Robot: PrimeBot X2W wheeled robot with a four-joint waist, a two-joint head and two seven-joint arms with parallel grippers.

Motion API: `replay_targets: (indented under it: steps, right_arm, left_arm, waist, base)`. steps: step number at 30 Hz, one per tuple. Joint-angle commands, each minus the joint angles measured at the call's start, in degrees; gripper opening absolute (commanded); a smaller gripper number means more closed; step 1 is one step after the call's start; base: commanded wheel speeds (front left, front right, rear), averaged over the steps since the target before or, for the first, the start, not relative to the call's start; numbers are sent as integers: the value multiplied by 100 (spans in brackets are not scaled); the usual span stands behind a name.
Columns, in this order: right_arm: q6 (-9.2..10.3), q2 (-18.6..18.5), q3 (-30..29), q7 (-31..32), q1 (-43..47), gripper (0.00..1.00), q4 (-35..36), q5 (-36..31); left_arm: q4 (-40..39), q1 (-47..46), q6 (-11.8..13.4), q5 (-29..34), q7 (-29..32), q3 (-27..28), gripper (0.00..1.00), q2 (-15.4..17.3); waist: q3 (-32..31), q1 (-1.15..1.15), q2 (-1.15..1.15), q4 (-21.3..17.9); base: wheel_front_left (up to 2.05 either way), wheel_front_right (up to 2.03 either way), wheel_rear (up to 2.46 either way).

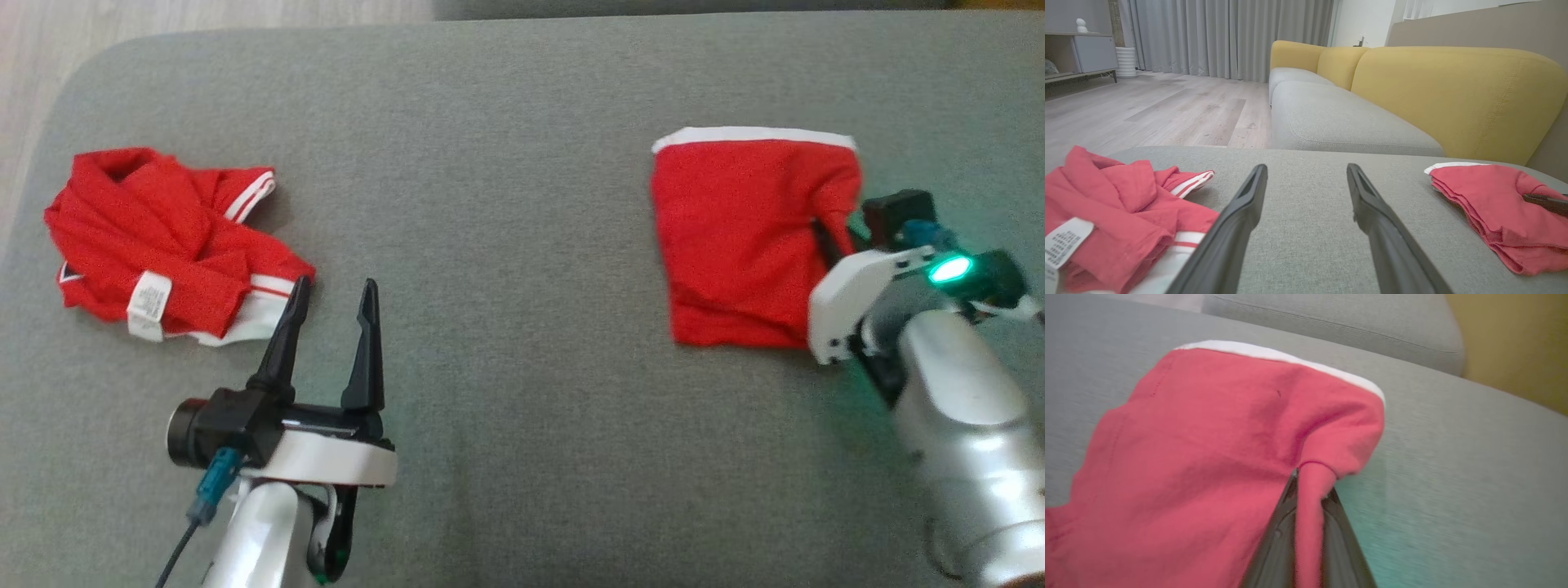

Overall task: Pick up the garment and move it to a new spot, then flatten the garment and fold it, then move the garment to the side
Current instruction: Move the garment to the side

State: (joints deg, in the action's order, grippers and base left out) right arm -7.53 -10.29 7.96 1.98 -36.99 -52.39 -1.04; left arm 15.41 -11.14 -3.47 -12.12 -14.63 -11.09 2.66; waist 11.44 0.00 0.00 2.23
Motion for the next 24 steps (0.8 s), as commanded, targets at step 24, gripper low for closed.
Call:
replay_targets:
  steps: [24]
  right_arm:
    - [4,-2622,400,248,-370,0,407,235]
  left_arm:
    - [-326,-360,-114,103,-37,301,100,21]
  waist:
    - [632,0,0,-2]
  base:
    - [0,0,0]
